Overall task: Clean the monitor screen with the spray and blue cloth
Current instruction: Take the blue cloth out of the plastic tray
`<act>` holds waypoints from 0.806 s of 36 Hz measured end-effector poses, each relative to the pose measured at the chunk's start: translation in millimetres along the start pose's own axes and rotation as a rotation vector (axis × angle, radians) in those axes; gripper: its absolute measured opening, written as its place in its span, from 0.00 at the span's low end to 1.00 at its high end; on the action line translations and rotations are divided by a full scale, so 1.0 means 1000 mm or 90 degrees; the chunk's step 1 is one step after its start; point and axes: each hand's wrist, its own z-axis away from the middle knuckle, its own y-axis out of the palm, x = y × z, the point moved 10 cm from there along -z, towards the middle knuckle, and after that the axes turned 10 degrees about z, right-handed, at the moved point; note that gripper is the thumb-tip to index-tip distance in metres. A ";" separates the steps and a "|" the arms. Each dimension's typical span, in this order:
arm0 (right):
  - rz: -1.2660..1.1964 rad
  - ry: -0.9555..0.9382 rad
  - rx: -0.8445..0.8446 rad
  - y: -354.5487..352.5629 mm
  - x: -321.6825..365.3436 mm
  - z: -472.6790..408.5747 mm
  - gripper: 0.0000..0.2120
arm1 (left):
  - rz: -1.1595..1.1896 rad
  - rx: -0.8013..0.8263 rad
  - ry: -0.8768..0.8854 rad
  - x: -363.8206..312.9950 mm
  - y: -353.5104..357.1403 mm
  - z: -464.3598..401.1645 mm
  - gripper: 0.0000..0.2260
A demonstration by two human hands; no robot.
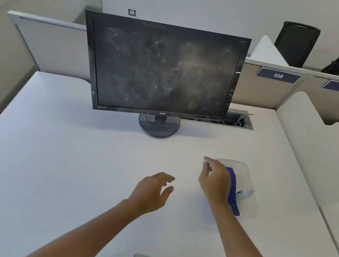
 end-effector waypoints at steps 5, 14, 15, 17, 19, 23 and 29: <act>-0.022 0.162 0.024 -0.014 -0.055 -0.011 0.13 | 0.026 0.113 -0.002 -0.027 0.047 -0.016 0.20; 0.098 0.306 0.259 0.020 -0.134 -0.003 0.28 | 0.020 0.284 -0.003 -0.058 0.118 -0.025 0.34; 0.101 0.312 0.278 0.023 -0.139 -0.001 0.28 | 0.022 0.294 0.001 -0.061 0.123 -0.024 0.35; 0.106 0.322 0.303 0.029 -0.147 0.000 0.29 | 0.027 0.311 0.010 -0.064 0.133 -0.024 0.36; 0.099 0.333 0.317 0.034 -0.151 0.001 0.29 | 0.034 0.332 0.019 -0.067 0.141 -0.023 0.37; 0.086 0.346 0.326 0.040 -0.156 0.000 0.30 | 0.033 0.341 0.025 -0.068 0.152 -0.023 0.37; 0.069 0.380 0.332 0.044 -0.161 0.000 0.29 | 0.040 0.330 0.008 -0.065 0.156 -0.024 0.35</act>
